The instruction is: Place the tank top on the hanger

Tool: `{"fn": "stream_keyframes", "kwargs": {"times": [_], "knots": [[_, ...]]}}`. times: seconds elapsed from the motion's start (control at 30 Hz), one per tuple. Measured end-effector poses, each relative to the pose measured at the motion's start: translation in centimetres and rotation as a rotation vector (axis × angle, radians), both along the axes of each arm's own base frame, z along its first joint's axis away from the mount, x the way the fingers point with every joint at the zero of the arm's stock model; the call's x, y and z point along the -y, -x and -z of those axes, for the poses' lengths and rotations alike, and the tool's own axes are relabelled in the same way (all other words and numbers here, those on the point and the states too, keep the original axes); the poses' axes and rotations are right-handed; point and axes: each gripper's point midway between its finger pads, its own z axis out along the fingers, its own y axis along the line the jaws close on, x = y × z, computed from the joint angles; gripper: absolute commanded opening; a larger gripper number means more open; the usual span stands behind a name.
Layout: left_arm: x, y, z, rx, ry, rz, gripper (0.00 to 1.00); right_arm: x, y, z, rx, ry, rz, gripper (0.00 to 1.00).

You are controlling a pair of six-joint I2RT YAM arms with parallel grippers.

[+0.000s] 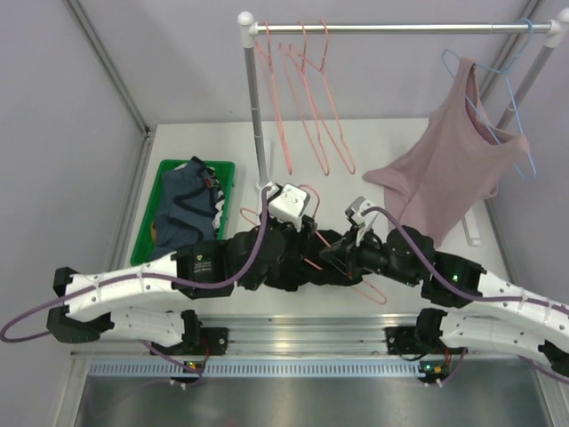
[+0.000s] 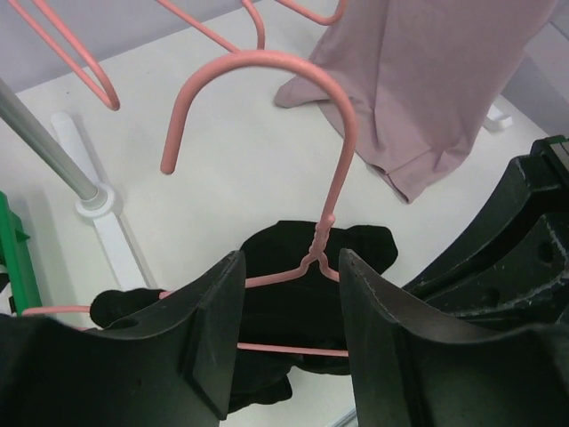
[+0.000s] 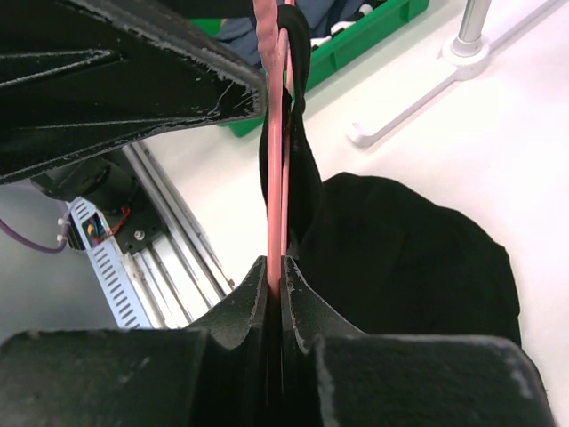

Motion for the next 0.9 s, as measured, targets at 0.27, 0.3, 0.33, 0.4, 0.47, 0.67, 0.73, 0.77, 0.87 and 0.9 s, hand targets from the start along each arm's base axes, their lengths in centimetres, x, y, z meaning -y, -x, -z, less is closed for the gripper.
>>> {"fn": "stream_keyframes", "kwargs": {"times": [0.27,0.3,0.33,0.4,0.47,0.67,0.73,0.77,0.87,0.9], "knots": [[-0.2,1.1,-2.4,0.02,0.056,0.095,0.52,1.8,-0.1,-1.5,0.022,-0.041,0.048,0.0],[-0.4,1.3,-3.0,0.027,0.071,0.103,0.52,2.0,-0.1,-1.5,0.02,-0.038,0.056,0.0],[-0.6,1.4,-3.6,0.034,0.086,0.114,0.52,2.3,-0.1,-1.6,0.019,-0.034,0.062,0.0],[-1.2,1.6,-5.2,0.053,0.119,0.125,0.52,2.9,0.0,-2.3,0.012,-0.025,0.076,0.0],[-1.9,1.7,-7.4,0.08,0.161,0.132,0.52,3.5,0.0,-3.5,0.012,-0.032,0.091,0.0],[-3.5,2.0,-13.1,0.156,0.265,0.145,0.52,5.8,-0.2,-7.4,0.016,-0.085,0.169,0.0],[-3.7,2.0,-13.9,0.172,0.275,0.147,0.52,6.8,-0.1,-7.5,0.009,-0.08,0.189,0.0],[-3.8,2.0,-14.2,0.179,0.275,0.148,0.52,7.4,0.1,-7.6,0.004,-0.081,0.201,0.0],[-3.7,1.9,-14.4,0.188,0.267,0.15,0.52,8.9,0.3,-8.1,-0.002,-0.075,0.229,0.0],[-3.6,1.9,-14.4,0.189,0.263,0.15,0.52,9.4,0.4,-8.5,-0.004,-0.077,0.237,0.0]]}}
